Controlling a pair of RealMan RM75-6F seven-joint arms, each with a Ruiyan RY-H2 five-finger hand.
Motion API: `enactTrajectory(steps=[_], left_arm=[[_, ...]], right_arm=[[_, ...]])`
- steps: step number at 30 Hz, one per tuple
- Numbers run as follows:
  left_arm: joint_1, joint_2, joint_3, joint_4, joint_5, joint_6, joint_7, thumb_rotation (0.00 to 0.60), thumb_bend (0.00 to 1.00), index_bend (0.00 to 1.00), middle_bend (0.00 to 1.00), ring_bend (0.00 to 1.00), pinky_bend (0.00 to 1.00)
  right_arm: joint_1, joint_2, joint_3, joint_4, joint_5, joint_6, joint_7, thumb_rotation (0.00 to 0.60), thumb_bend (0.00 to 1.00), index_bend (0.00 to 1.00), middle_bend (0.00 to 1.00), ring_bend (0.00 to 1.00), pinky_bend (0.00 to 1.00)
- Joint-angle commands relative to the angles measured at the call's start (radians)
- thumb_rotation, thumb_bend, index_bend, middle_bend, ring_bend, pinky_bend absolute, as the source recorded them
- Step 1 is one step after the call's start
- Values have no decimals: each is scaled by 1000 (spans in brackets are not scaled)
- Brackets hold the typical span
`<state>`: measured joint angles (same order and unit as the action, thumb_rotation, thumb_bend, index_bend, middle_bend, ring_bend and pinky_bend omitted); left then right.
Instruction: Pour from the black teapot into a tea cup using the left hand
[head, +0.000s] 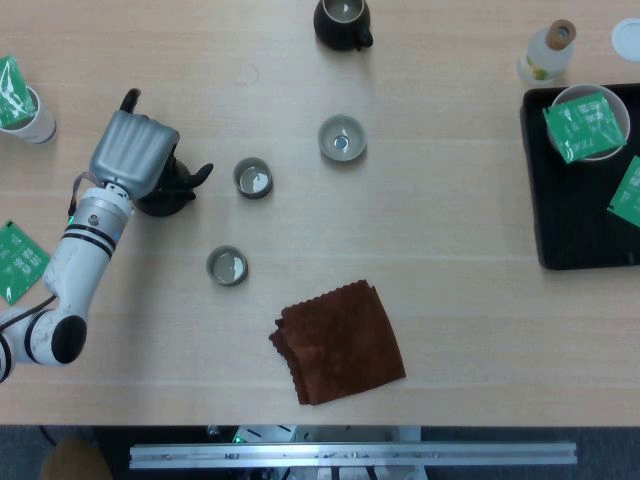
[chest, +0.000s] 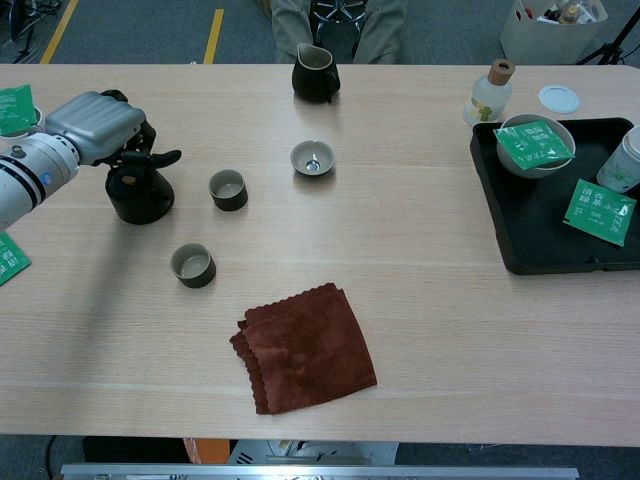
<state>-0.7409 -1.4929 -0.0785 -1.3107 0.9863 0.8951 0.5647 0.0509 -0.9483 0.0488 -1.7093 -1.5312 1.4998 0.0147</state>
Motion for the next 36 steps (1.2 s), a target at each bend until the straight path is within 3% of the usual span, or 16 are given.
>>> enactTrajectory(steps=[1,13,25,36], left_arm=[[-1,-2,2,1,-3,-3,2,0,205,610,715,504,101],[-6,-13,3,25,-19,-16,8,0,205,726,905,672,101],[-1,-8,2,38,-11,-11,-10,0,205,815,994,763,101],[10,23,-16,14,-2,26,-25,0,205,855,1000,821,101]], right_arm=[[0,0,1,-1,0,1,0,600,74,320,379,209,235],[-3,1,3,-1,5,3,-2,600,75,320,379,209,234],[-1,-3,6,3,8,1,-1,600,74,320,379,210,235],[4,-7,7,3,6,-4,-1,600,74,320,379,210,235]])
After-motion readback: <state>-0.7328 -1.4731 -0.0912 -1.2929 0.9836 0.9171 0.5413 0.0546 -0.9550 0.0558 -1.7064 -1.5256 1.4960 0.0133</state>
